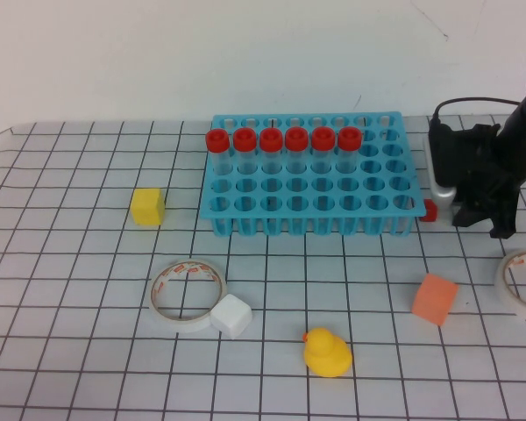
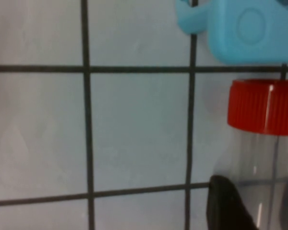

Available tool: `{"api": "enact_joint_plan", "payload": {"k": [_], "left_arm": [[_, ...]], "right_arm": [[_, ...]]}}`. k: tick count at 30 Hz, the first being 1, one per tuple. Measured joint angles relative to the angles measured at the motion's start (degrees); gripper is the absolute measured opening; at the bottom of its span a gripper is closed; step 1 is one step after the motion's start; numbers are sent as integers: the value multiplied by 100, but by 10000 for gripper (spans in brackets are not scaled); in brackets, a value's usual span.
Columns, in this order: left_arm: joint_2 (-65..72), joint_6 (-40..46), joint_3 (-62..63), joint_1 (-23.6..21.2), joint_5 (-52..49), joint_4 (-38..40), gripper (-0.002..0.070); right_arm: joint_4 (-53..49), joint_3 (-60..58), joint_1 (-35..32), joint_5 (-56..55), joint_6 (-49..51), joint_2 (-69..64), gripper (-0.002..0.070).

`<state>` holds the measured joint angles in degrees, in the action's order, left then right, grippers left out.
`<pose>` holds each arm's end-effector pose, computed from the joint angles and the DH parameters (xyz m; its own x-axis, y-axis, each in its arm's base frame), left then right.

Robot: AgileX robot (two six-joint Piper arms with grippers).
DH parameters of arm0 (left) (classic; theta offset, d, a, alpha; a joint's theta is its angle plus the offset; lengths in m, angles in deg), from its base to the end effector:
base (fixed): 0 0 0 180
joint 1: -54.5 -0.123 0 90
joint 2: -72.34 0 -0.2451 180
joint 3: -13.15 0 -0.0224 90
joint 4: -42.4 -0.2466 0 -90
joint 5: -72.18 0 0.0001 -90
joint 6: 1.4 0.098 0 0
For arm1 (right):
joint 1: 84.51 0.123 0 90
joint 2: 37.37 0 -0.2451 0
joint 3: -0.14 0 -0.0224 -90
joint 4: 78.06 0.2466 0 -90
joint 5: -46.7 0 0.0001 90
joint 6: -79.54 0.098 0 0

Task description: Place the test tubes

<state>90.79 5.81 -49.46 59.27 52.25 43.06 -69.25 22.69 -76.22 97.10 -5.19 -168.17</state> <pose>0.1034 -0.0090 0.2422 -0.1787 0.1301 -0.9753 0.1082 0.9878 0.1119 0.4310 0.0745 0.1621 0.0089 -0.9841 -0.1776 -0.9382 0.0533 -0.3421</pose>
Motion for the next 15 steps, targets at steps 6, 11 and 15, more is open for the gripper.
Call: {"api": "enact_joint_plan", "payload": {"k": [6,11,15], "left_arm": [[0,0,0,0,0,0,-1],[0,0,0,0,0,0,-1],[0,0,0,0,0,0,-1]], "right_arm": [[-179,0,0,246,32,11,235],[-513,-11,0,425,524,141,235],[-923,-11,0,229,1323,529,235]]}}
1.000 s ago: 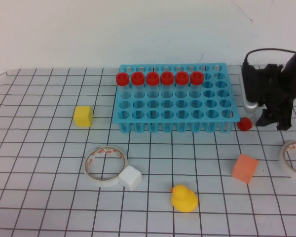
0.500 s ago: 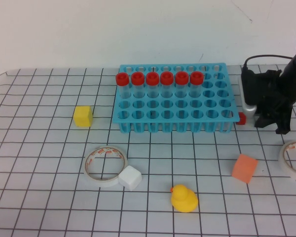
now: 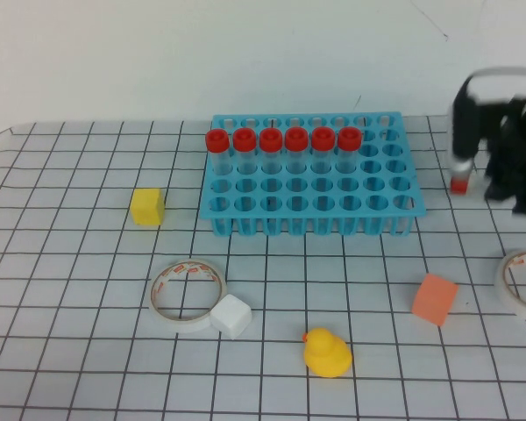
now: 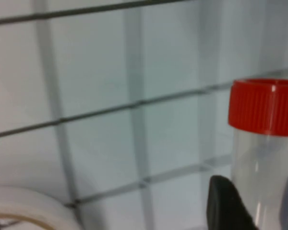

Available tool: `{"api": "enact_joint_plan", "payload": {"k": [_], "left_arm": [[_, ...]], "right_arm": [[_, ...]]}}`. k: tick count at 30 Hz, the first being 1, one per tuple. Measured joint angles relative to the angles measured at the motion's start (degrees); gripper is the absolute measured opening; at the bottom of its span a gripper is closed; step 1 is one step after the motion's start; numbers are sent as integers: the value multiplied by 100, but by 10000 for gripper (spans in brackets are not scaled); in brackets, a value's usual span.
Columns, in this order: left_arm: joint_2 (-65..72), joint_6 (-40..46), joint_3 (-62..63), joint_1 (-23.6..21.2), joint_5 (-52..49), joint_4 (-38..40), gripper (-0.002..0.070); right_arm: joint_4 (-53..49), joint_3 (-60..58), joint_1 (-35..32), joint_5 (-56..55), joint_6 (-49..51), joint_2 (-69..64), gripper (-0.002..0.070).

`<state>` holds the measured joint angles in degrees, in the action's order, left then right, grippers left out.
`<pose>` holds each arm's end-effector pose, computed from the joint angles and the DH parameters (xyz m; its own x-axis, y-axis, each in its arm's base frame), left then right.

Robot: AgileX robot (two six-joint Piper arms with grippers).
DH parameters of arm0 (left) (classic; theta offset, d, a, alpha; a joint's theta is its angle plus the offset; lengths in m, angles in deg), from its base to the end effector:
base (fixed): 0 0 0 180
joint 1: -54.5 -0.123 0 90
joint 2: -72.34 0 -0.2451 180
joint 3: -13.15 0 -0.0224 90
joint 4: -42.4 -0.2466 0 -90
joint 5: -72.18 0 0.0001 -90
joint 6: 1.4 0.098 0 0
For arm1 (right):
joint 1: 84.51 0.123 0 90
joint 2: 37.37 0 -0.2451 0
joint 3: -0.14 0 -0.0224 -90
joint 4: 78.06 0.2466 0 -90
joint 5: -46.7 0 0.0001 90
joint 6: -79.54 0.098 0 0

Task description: Place the test tubes

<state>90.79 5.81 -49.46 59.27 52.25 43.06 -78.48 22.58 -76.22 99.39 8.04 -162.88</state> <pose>0.1034 -0.0090 0.2422 -0.1787 0.1301 -0.9753 0.1082 0.9878 0.1119 0.4234 0.0611 0.1992 -0.1478 -0.9813 -0.1235 -0.9013 0.1851 -0.3916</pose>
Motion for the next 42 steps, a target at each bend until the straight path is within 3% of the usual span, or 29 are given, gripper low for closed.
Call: {"api": "enact_joint_plan", "payload": {"k": [6,10,16,22,24,33,36,42], "left_arm": [[0,0,0,0,0,0,-1],[0,0,0,0,0,0,-1],[0,0,0,0,373,185,-1],[0,-11,277,0,1213,450,-1],[0,-11,834,0,1288,561,-1],[0,103,1548,0,712,1887,-1],[0,505,1548,0,366,2263,-1],[0,1725,1548,0,38,3538,-1]], "right_arm": [[-20,0,0,-454,1068,1062,235],[756,0,0,-623,1192,1808,235],[2928,0,0,-721,1123,2622,235],[6165,-115,62,305,-519,2820,235],[7122,-483,529,549,-1396,2863,235],[8348,-1617,2533,-638,-3072,2847,235],[9250,-1898,3148,-984,-3936,2636,235],[9605,-1998,3816,-1306,-4579,1881,235]]}}
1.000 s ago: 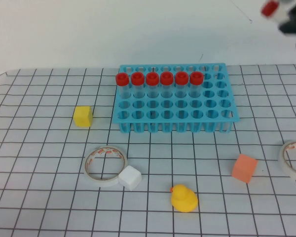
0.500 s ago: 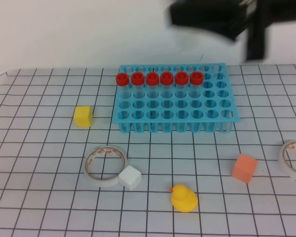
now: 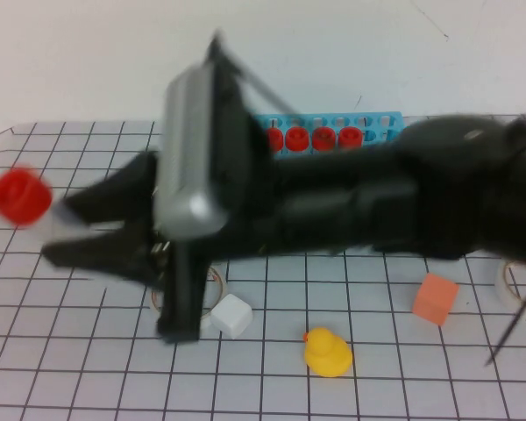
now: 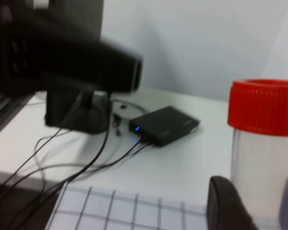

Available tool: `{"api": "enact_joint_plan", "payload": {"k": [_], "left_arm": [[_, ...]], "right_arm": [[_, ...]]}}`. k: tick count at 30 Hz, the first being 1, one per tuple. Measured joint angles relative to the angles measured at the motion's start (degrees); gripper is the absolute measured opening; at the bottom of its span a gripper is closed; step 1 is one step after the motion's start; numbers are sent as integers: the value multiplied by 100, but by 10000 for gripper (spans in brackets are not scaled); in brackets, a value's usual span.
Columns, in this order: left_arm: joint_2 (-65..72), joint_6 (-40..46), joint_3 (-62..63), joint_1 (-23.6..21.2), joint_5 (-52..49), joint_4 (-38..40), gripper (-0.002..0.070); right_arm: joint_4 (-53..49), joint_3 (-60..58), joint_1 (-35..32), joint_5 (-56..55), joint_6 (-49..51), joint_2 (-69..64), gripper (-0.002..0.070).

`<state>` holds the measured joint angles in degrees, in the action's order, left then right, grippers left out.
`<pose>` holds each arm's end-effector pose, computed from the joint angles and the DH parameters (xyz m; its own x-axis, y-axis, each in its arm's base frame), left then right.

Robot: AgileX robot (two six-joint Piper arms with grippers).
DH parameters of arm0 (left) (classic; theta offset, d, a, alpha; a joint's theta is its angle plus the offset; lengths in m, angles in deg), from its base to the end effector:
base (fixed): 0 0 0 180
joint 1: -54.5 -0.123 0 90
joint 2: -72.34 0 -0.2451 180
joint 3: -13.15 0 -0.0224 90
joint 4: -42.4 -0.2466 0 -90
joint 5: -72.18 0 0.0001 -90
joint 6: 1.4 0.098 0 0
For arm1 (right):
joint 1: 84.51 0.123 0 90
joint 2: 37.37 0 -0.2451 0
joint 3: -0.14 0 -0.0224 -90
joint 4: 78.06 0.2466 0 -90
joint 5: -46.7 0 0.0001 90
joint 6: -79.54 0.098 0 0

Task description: Place the test tubes

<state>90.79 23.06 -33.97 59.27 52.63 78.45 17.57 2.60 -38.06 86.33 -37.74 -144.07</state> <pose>0.0759 -0.0258 0.3369 0.0958 -0.1786 -0.9793 0.2968 0.9442 -0.1432 0.2233 0.3253 0.3062 0.2309 -0.1405 -0.9628 -0.9708 0.0327 -0.2376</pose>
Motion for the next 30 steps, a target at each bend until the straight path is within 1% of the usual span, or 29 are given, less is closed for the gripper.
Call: {"api": "enact_joint_plan", "payload": {"k": [4,6,8,10,11,12,17,19,22,26,30], "left_arm": [[0,1225,0,0,-111,1103,-1],[0,1797,0,0,-199,1467,-1],[0,2185,0,0,-290,1752,0],[0,2427,0,0,-365,1974,20],[0,2502,0,0,-393,2068,43],[0,2570,0,0,-420,2122,117],[0,2607,0,0,-331,2158,347],[0,2607,0,0,-256,2165,414],[26,2607,0,0,-218,2165,452],[174,2607,0,0,-254,2224,462],[350,2607,0,0,-355,2377,463]], "right_arm": [[18,-9,158,-49,38,-246,235],[28,-9,160,-49,183,-281,235],[40,-9,160,-38,301,-294,235],[67,-9,160,49,371,-310,235],[67,-9,160,107,385,-320,235],[67,-9,188,186,395,-320,235],[67,-9,304,322,383,-320,235],[67,-9,363,380,319,-320,235],[67,-9,397,601,5,-320,235],[67,-9,487,809,-334,-320,235],[67,-9,486,857,-411,-320,235]]}}
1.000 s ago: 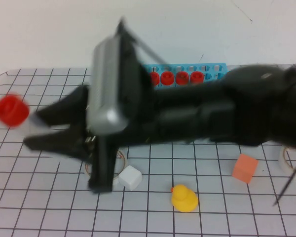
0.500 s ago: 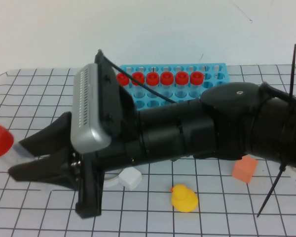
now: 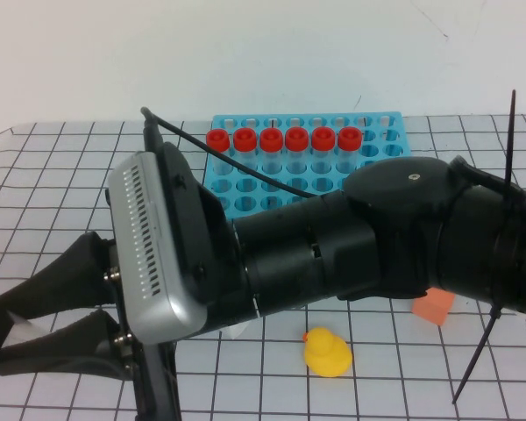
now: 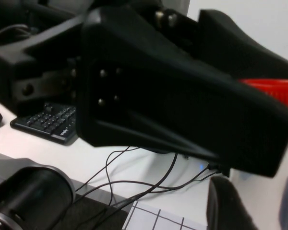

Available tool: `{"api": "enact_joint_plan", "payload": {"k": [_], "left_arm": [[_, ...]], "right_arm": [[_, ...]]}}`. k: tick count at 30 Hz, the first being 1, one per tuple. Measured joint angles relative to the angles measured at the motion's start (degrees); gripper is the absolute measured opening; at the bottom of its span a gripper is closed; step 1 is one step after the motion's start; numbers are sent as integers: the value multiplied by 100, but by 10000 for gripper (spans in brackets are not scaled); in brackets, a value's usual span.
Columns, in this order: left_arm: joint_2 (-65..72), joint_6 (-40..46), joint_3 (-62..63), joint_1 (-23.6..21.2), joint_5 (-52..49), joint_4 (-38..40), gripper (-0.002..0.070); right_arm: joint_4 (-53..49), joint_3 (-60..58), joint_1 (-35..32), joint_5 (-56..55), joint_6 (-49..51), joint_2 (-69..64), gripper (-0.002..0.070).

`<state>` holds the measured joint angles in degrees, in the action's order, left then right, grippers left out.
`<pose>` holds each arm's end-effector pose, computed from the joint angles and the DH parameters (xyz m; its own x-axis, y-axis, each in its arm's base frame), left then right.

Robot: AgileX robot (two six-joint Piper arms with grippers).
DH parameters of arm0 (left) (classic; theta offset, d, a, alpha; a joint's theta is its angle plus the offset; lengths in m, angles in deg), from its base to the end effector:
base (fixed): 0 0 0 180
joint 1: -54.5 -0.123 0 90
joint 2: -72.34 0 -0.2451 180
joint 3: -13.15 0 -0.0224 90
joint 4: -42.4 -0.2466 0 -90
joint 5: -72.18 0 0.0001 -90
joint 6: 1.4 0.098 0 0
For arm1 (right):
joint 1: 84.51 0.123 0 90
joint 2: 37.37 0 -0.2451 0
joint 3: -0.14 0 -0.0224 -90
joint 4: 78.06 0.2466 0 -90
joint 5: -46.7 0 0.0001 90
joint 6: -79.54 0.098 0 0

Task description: Place the test tubes

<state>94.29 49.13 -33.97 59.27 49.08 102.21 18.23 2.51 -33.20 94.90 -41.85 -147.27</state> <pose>0.0830 -0.0404 0.3377 0.1003 -0.1260 -0.9869 0.4280 0.9009 -0.0715 0.1870 0.3498 0.2885 0.2609 -0.0767 -0.9623 -0.9510 -0.1915 -0.2426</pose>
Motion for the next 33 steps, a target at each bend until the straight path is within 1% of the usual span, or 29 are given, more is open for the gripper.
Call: {"api": "enact_joint_plan", "payload": {"k": [2,5,7,9,22,25,27,29,30,31,33], "left_arm": [[38,0,0,0,-15,112,457],[52,24,0,0,-28,197,412],[52,52,0,0,-78,212,348],[52,128,0,0,-120,237,269],[52,306,0,0,-130,231,269],[52,319,0,0,-130,231,269],[52,344,0,0,-118,231,269],[52,362,0,0,7,231,269],[52,386,0,0,124,231,269],[52,398,0,0,177,231,269],[52,419,0,0,289,296,269]], "right_arm": [[0,0,0,0,-23,0,235],[0,0,0,-13,-36,0,235],[0,0,0,-83,-36,0,235],[0,0,13,-142,-36,0,235],[50,10,37,-168,-69,-62,235],[50,10,37,-146,148,-62,242],[50,10,37,-183,288,-62,300],[50,10,37,-303,342,-62,412],[50,10,37,-417,342,-71,505],[50,10,37,-513,342,-71,531],[-42,10,-18,-645,371,-19,559]]}}
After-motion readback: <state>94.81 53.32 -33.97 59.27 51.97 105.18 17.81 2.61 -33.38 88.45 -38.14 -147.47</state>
